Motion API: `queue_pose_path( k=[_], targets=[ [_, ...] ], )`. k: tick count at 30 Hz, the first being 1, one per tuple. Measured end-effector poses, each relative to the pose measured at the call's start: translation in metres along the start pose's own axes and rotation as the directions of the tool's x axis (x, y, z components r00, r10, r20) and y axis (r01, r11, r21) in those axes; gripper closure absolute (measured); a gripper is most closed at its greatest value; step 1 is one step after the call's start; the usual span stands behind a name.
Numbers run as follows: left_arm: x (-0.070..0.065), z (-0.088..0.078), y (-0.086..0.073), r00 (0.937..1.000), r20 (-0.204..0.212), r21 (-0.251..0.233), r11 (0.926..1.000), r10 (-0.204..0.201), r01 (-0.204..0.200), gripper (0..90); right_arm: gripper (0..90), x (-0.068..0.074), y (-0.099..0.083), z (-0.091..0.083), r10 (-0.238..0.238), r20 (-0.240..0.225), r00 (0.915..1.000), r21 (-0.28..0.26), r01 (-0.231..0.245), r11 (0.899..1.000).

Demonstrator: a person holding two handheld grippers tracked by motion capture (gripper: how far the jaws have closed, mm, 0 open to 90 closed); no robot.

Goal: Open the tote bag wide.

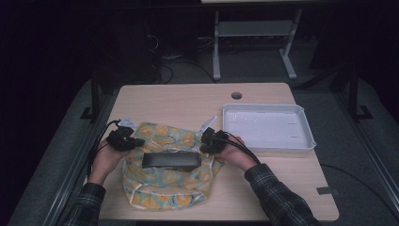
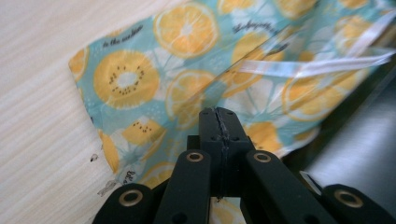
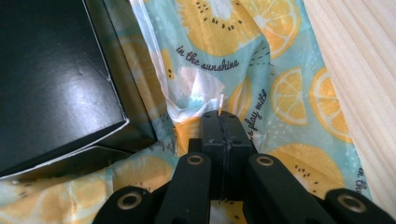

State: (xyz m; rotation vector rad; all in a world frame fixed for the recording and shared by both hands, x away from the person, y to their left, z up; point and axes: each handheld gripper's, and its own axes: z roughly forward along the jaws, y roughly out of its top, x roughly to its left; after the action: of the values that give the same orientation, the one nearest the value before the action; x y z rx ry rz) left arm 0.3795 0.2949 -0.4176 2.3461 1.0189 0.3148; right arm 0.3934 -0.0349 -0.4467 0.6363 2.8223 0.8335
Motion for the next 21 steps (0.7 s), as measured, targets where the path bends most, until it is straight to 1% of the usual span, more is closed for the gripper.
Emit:
queue_pose_path(
  k=[3,5,6,7,10,11,12,14,15,16,21],
  targets=[
    [0.001,0.011,-0.002,0.9999,-0.007,0.058,0.9983,0.01,-0.01,89.8,89.2,0.0,-0.001,0.002,-0.007,-0.003,1.0,0.01,0.007,1.0],
    [0.001,0.016,-0.005,0.9999,-0.006,0.073,0.9973,0.011,-0.01,89.7,89.2,0.001,-0.001,0.004,-0.004,-0.003,1.0,0.019,0.004,1.0],
    [0.001,0.019,-0.006,0.9999,-0.005,0.072,0.9973,0.01,-0.01,89.7,89.2,0.001,-0.002,0.004,-0.006,-0.004,1.0,0.024,0.006,1.0],
    [0.001,0.022,-0.008,0.9999,-0.001,0.088,0.9961,0.012,-0.012,89.7,89.2,0.001,-0.002,0.004,-0.006,-0.005,1.0,0.024,0.006,1.0],
    [0.0,0.026,-0.011,0.9999,-0.008,0.113,0.9935,0.014,-0.013,89.7,89.2,0.0,-0.004,0.004,-0.003,-0.01,0.9999,0.027,0.003,1.0],
    [0.0,0.025,-0.011,0.9998,-0.01,0.112,0.9936,0.016,-0.015,89.7,89.2,0.0,-0.005,0.003,0.002,-0.014,0.9999,0.028,-0.002,1.0],
    [0.001,0.025,-0.011,0.9995,-0.012,0.118,0.9926,0.03,-0.028,89.7,89.2,-0.001,-0.006,0.003,0.002,-0.018,0.9998,0.025,-0.002,1.0],
    [0.0,0.025,-0.012,0.9994,-0.016,0.111,0.9934,0.031,-0.029,89.7,89.2,-0.002,-0.008,0.001,0.015,-0.021,0.9997,0.028,-0.015,0.999],
    [0.0,0.025,-0.012,0.9993,-0.018,0.109,0.9936,0.032,-0.03,89.7,89.2,-0.002,-0.009,0.001,0.013,-0.021,0.9997,0.028,-0.012,1.0],
    [-0.001,0.025,-0.013,0.9997,-0.015,0.101,0.9947,0.019,-0.017,89.7,89.2,-0.003,-0.01,0.0,0.015,-0.022,0.9996,0.029,-0.015,0.999],
    [0.0,0.024,-0.014,0.9997,-0.014,0.101,0.9947,0.018,-0.017,89.7,89.2,-0.005,-0.013,-0.003,0.021,-0.027,0.9994,0.04,-0.02,0.999]
  ],
)
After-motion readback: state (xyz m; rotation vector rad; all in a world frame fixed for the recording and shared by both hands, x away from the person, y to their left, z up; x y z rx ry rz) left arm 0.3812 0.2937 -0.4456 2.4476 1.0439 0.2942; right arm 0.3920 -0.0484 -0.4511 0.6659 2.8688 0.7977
